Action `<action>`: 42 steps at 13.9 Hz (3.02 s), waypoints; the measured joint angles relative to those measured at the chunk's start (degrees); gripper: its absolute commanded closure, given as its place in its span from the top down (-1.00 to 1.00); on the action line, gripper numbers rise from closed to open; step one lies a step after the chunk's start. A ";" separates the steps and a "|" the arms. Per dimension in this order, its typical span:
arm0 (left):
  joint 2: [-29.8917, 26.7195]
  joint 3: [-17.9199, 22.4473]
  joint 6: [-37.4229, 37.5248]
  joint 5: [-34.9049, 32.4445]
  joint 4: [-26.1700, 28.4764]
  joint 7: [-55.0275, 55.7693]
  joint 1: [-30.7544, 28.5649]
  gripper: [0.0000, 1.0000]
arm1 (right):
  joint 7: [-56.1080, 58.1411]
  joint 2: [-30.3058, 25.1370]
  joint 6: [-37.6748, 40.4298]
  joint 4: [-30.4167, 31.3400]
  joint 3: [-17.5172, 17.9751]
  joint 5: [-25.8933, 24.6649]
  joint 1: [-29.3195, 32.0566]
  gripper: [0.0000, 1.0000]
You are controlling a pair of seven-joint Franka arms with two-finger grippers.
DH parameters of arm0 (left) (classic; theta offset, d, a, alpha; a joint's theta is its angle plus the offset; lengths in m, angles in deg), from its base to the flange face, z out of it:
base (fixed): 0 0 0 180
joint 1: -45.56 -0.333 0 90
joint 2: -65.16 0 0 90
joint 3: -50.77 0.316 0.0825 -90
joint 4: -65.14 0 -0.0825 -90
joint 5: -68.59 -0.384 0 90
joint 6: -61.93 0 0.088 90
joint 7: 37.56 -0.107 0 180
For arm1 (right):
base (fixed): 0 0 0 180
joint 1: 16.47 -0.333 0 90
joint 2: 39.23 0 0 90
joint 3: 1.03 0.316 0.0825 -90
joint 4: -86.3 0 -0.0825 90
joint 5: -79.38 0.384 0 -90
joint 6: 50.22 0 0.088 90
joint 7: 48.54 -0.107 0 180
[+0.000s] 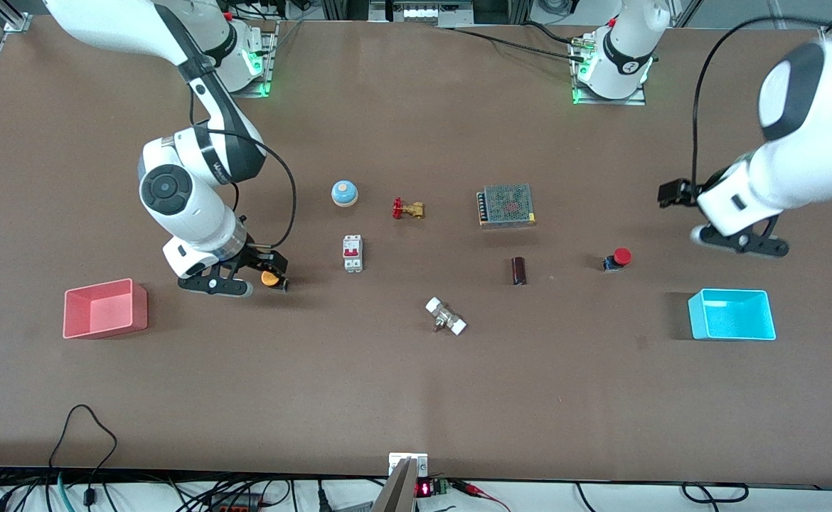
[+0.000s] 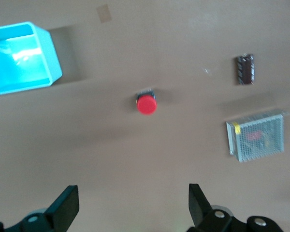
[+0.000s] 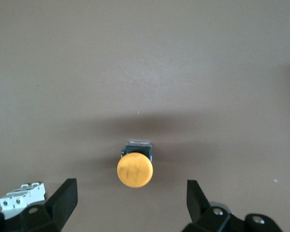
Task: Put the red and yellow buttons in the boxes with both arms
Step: 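Lower both grippers and close them on the yellow and red buttons, then carry the yellow button to the pink box while the left carries red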
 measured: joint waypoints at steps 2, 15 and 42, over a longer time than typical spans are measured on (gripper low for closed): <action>4.79 0.05 -4.31 0.00 0.08 0.85 -0.01 1.00 | -0.33 1.02 -2.41 0.73 -0.04 -0.01 0.01 1.00; 12.71 0.06 -49.41 0.00 24.33 4.97 0.06 1.00 | -1.94 6.33 -6.50 1.36 -0.13 -6.58 0.03 1.00; 9.94 2.06 -19.97 -5.71 1.33 -2.92 -2.84 -0.18 | -1.84 7.12 -7.28 0.40 -0.10 -6.77 -0.16 -0.42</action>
